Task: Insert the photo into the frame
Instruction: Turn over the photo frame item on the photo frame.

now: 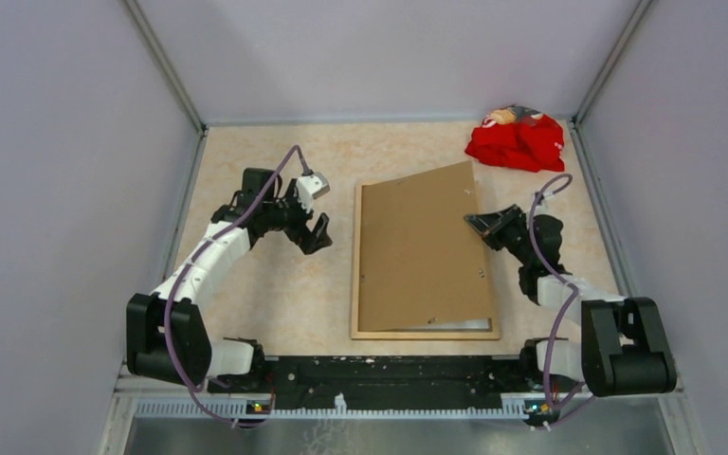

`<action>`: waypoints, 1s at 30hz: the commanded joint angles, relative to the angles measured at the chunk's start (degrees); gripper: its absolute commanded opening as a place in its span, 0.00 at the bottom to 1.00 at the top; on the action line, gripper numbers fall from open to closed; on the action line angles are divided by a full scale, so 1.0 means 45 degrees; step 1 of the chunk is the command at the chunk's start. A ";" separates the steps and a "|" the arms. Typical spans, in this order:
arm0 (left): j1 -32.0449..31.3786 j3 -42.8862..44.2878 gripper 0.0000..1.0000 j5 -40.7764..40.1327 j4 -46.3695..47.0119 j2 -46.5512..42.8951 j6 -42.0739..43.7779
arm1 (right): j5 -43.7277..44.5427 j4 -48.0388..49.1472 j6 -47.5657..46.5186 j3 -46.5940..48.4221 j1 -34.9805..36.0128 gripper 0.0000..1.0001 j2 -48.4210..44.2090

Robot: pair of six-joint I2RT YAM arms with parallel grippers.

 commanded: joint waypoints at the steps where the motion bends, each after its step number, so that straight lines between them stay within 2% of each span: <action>1: -0.0060 0.0113 0.98 -0.0105 -0.0022 -0.0304 0.0214 | 0.0314 0.0521 -0.0758 0.0039 0.0548 0.00 0.0091; 9: -0.0060 0.0130 0.98 -0.0292 -0.0001 -0.0190 0.0128 | 0.2933 -0.2399 -0.2375 0.1556 0.3525 0.02 0.0576; 15: -0.0061 0.0218 0.98 -0.0842 -0.0398 -0.0021 0.0253 | 0.4248 -0.3743 -0.2372 0.2276 0.4393 0.36 0.1196; 16: -0.0060 0.0268 0.98 -0.0976 -0.0551 0.0049 0.0280 | 0.4355 -0.4243 -0.2568 0.2511 0.4433 0.43 0.1211; 18: -0.0041 0.0341 0.98 -0.1169 -0.0837 0.0177 0.0303 | 0.4651 -0.5179 -0.3027 0.2969 0.4478 0.68 0.1095; 23: -0.0040 0.0191 0.98 -0.1324 -0.0816 0.0290 0.0289 | 0.5006 -0.6879 -0.4180 0.3816 0.4508 0.98 0.0534; 26: -0.0030 0.0227 0.98 -0.1404 -0.0809 0.0424 0.0280 | 0.5448 -0.8209 -0.4930 0.4598 0.4527 0.99 0.0310; 30: -0.0021 0.0107 0.98 -0.1699 -0.0690 0.0718 0.0284 | 0.5702 -0.8814 -0.5307 0.4844 0.4552 0.99 -0.0288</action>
